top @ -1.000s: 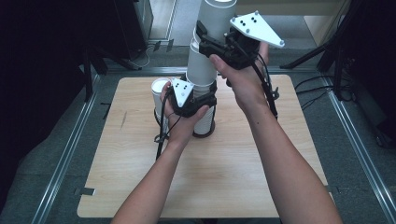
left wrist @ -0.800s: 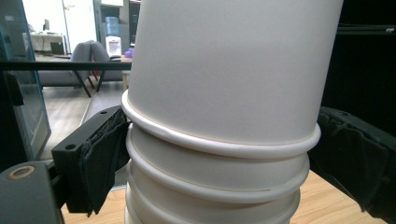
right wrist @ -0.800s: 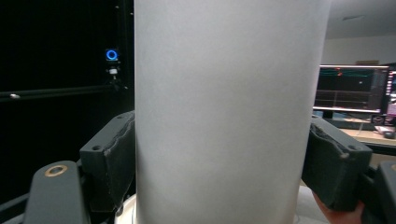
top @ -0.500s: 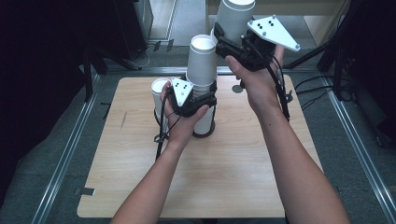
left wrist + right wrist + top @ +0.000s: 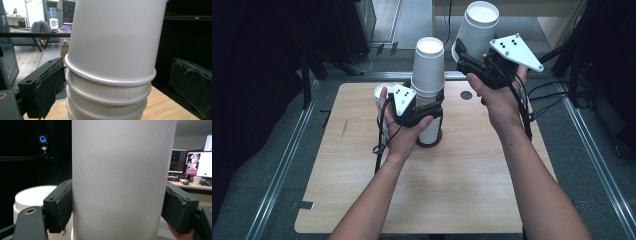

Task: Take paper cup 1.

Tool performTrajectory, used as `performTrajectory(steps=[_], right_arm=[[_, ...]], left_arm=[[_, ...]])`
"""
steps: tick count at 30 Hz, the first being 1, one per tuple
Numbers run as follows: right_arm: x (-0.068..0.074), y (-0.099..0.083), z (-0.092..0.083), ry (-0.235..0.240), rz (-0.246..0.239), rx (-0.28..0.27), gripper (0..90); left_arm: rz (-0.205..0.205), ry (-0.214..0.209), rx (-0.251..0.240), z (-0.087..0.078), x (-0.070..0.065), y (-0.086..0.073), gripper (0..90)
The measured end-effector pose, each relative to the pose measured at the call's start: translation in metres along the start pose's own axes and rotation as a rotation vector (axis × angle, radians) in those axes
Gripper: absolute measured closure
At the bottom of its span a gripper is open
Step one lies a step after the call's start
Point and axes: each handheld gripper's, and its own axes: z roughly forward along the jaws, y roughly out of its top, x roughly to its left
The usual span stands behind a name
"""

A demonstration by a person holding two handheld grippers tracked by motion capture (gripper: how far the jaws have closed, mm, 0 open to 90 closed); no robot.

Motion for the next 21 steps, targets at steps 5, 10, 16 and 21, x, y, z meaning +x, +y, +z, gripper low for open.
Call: performTrajectory(steps=[5, 10, 16, 21], right_arm=[[-0.003, -0.013, -0.008, -0.015, -0.025, 0.013, 20.0], [-0.005, -0.027, -0.017, -0.026, -0.048, 0.026, 19.9], [-0.006, -0.046, -0.028, -0.04, -0.074, 0.044, 19.9], [-0.008, -0.061, -0.036, -0.05, -0.093, 0.055, 19.9]], left_arm=[[0.0, -0.031, -0.004, -0.011, -0.004, 0.0, 0.7], [0.0, -0.051, 0.005, -0.021, -0.006, -0.005, 0.7], [-0.016, -0.064, 0.012, -0.03, -0.006, -0.01, 0.7], [-0.026, -0.079, 0.027, -0.04, -0.004, -0.018, 0.7]])
